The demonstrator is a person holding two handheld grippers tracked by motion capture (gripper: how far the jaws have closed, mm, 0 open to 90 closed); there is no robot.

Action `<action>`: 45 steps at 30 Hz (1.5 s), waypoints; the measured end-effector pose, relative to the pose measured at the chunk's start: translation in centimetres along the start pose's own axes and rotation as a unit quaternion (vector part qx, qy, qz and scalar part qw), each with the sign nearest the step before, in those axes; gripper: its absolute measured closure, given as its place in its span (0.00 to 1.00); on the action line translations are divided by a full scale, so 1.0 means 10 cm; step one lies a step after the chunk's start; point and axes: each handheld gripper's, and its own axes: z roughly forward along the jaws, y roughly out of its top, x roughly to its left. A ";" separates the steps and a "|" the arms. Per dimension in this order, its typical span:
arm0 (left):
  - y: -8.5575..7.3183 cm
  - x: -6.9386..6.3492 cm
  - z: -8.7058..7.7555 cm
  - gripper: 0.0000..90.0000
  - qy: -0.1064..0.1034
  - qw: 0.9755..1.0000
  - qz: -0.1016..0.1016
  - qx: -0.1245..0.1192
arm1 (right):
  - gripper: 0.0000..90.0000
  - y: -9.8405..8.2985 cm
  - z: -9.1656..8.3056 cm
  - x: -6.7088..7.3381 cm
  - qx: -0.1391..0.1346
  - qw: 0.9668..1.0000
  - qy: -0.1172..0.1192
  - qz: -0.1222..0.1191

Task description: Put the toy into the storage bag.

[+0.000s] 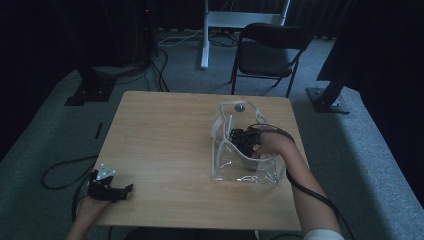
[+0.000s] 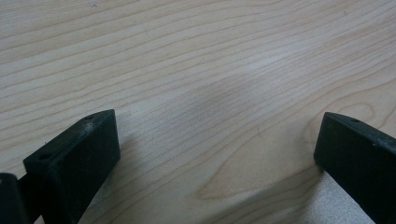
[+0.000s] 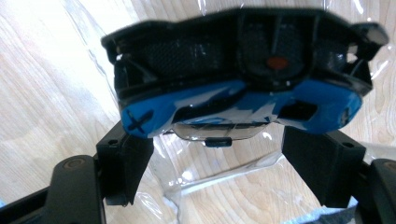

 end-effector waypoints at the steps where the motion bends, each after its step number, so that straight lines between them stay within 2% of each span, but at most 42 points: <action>1: 0.00 0.00 0.00 0.01 0.000 1.000 0.000 0.000 | 0.28 0.00 0.01 0.00 0.003 1.000 0.001 0.000; 8: 0.00 0.00 0.00 0.01 0.000 1.000 0.000 0.000 | 0.28 0.01 0.05 0.02 0.008 1.000 0.012 0.004; 9: 0.00 0.00 0.00 0.01 0.000 1.000 0.000 0.000 | 0.44 0.01 0.05 0.02 0.010 1.000 0.017 0.005; 10: 0.00 0.00 0.00 0.01 0.000 1.000 0.000 0.000 | 0.51 0.00 0.03 0.02 -0.003 1.000 0.018 -0.001; 11: 0.00 0.00 0.00 0.01 0.000 1.000 0.000 0.000 | 0.49 -0.01 -0.01 0.01 -0.020 1.000 0.010 0.002; 12: 0.00 0.00 0.00 0.01 0.000 1.000 0.000 0.000 | 0.44 -0.01 -0.05 -0.01 -0.034 0.999 0.005 0.014; 13: 0.00 0.00 0.00 0.01 0.000 1.000 0.000 0.000 | 0.39 -0.02 -0.08 -0.02 -0.040 0.999 0.008 0.021; 14: 0.00 0.00 0.00 0.01 0.000 1.000 0.000 0.000 | 0.39 -0.02 -0.08 -0.02 -0.040 0.999 0.008 0.021; 15: 0.00 0.00 0.00 0.01 0.000 1.000 0.000 0.000 | 0.35 -0.03 -0.10 -0.03 -0.041 0.999 0.013 0.019; 17: 0.00 0.00 0.00 0.01 0.000 1.000 0.000 0.000 | 0.31 -0.04 -0.09 -0.02 -0.034 0.999 0.031 0.021; 19: 0.00 0.00 0.00 0.01 0.000 1.000 0.000 0.000 | 0.28 -0.05 -0.08 -0.01 -0.030 0.999 0.033 0.020; 22: 0.00 0.00 0.00 0.01 -0.001 1.000 -0.002 -0.001 | 0.24 -0.07 -0.09 -0.04 -0.041 0.998 0.036 0.032; 24: 0.00 0.00 0.00 0.01 -0.001 1.000 -0.002 -0.001 | 0.22 -0.09 -0.12 -0.06 -0.054 0.996 0.051 0.041; 25: 0.00 0.00 0.00 0.01 -0.001 1.000 -0.002 -0.001 | 0.22 -0.09 -0.12 -0.06 -0.054 0.996 0.051 0.041; 30: 0.00 0.00 0.00 0.01 -0.001 1.000 -0.001 -0.001 | 0.17 -0.13 -0.20 -0.09 -0.085 0.993 0.066 0.055; 32: 0.00 0.00 0.00 0.01 -0.001 1.000 -0.001 -0.001 | 0.16 -0.16 -0.24 -0.10 -0.098 0.992 0.058 0.059; 33: 0.00 0.00 0.00 0.01 -0.001 1.000 -0.001 -0.001 | 0.15 -0.17 -0.26 -0.11 -0.107 0.990 0.069 0.062; 35: 0.00 0.00 0.00 0.01 -0.001 1.000 -0.001 -0.001 | 0.15 -0.20 -0.30 -0.11 -0.126 0.987 0.074 0.061; 39: 0.00 0.00 0.00 0.01 -0.001 1.000 -0.001 -0.001 | 0.14 -0.24 -0.33 -0.12 -0.141 0.984 0.086 0.068; 41: 0.00 0.00 0.00 0.01 -0.001 1.000 -0.001 -0.001 | 0.14 -0.24 -0.33 -0.12 -0.143 0.984 0.087 0.068; 42: 0.00 0.00 0.00 0.01 -0.001 1.000 -0.001 -0.001 | 0.13 -0.26 -0.35 -0.12 -0.152 0.982 0.090 0.069; 45: 0.00 0.00 0.00 0.01 -0.001 1.000 -0.001 -0.001 | 0.13 -0.27 -0.37 -0.12 -0.163 0.980 0.093 0.069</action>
